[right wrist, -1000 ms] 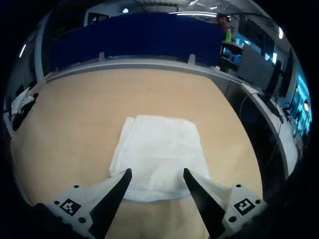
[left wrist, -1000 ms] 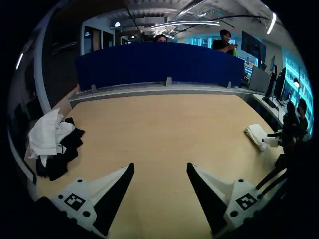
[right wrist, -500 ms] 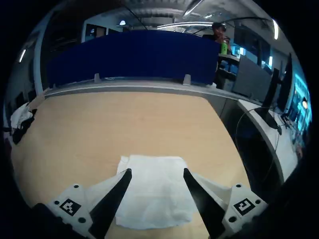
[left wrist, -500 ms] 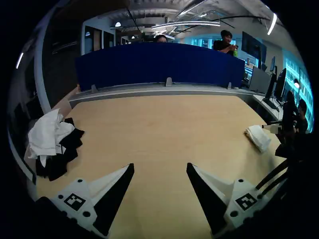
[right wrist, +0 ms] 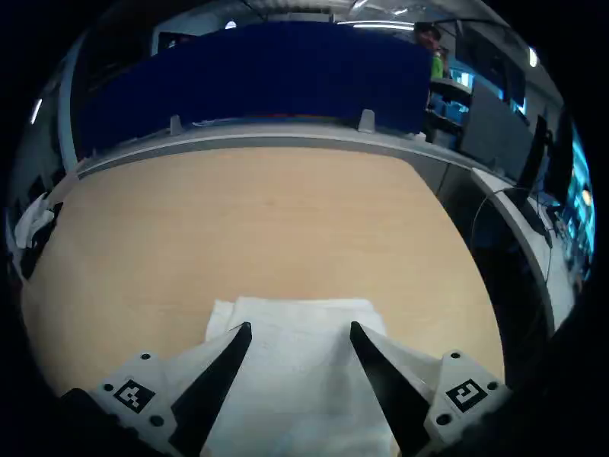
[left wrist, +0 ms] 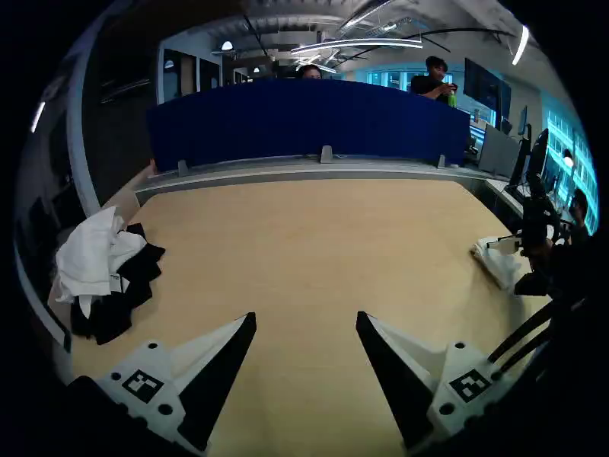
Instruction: Fold towel
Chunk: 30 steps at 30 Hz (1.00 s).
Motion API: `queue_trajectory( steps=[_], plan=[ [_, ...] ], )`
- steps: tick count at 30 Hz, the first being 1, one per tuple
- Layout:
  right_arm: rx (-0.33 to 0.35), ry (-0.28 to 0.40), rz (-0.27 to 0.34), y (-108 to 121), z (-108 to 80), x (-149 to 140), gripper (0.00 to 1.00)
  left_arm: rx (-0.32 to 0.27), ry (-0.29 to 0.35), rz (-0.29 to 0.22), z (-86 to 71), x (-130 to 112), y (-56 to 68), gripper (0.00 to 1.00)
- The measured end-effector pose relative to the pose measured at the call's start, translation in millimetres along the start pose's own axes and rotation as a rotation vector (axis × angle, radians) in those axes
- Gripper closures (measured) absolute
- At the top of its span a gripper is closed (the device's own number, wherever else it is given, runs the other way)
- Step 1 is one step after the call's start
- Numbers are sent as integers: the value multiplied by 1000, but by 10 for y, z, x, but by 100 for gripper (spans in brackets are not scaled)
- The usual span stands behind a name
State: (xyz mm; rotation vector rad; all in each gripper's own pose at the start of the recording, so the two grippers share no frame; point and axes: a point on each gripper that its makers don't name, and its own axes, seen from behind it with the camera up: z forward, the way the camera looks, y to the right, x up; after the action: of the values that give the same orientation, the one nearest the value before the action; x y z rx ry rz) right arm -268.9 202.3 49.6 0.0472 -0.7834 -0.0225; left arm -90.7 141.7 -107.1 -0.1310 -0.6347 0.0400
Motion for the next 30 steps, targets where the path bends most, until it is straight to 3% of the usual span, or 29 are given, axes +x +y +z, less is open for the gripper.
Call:
queue_trajectory(
  steps=[5,9,15,23,30],
  plan=[
    [-7,-18,13,5,63,-38,0,7,6,-3,-27,13,-35,2],
    [-8,16,23,-9,-54,87,0,6,15,-7,-28,31,-66,2],
    [-12,112,28,-96,-515,318,0,3,27,-19,-23,63,-129,2],
    [-63,198,12,-221,-1120,400,0,-10,44,-37,9,117,-185,2],
    [-82,323,13,-402,-1483,581,0,-17,62,-46,46,174,-228,2]
  ],
)
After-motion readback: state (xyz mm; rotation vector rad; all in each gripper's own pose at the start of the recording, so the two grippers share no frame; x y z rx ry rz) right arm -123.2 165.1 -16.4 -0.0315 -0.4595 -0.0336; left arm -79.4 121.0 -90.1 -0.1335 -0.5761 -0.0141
